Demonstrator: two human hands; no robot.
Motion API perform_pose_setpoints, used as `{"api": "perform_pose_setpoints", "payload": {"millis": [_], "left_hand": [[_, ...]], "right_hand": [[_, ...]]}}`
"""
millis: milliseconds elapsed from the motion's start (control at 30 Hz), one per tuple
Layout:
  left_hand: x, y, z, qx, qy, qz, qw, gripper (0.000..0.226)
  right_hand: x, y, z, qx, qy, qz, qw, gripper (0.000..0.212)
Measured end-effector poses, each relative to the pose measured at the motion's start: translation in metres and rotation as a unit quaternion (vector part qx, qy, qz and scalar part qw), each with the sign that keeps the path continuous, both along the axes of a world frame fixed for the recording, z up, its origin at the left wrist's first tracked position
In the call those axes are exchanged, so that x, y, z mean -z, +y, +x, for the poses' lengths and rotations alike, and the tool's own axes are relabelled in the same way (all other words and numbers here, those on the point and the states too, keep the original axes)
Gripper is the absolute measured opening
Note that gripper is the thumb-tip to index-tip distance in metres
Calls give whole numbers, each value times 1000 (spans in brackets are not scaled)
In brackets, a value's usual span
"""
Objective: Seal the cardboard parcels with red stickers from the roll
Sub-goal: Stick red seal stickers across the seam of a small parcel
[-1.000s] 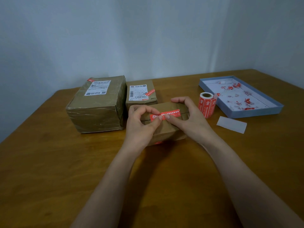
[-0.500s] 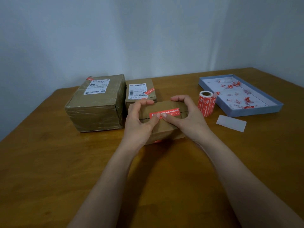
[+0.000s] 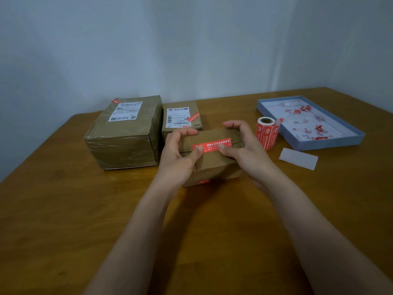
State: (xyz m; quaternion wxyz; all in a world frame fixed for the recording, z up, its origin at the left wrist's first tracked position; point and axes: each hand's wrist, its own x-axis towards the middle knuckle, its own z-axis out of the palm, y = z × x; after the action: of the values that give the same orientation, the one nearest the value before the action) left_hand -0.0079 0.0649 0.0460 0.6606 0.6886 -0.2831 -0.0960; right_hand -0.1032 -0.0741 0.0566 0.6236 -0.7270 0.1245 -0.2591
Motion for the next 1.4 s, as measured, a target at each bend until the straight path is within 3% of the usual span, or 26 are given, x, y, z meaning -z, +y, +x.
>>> {"api": "perform_pose_setpoints", "payload": {"millis": [667,867,1133,1400], "left_hand": [[-4,6,1,26,70,-36,997,40],[-7,1,-12,-30,91,-96,991,32],[-2,-6,-16,-93,10,-57,994,35],[-1,-6,-11,-98,3,-30,995,36]], "right_hand": [[-3,-7,-4,-51,34,57,996,42],[0,-1,2,13,19,47,999,47],[8,12,5,122,2,-18,992,84],[11,10,7,122,5,1,993,79]]}}
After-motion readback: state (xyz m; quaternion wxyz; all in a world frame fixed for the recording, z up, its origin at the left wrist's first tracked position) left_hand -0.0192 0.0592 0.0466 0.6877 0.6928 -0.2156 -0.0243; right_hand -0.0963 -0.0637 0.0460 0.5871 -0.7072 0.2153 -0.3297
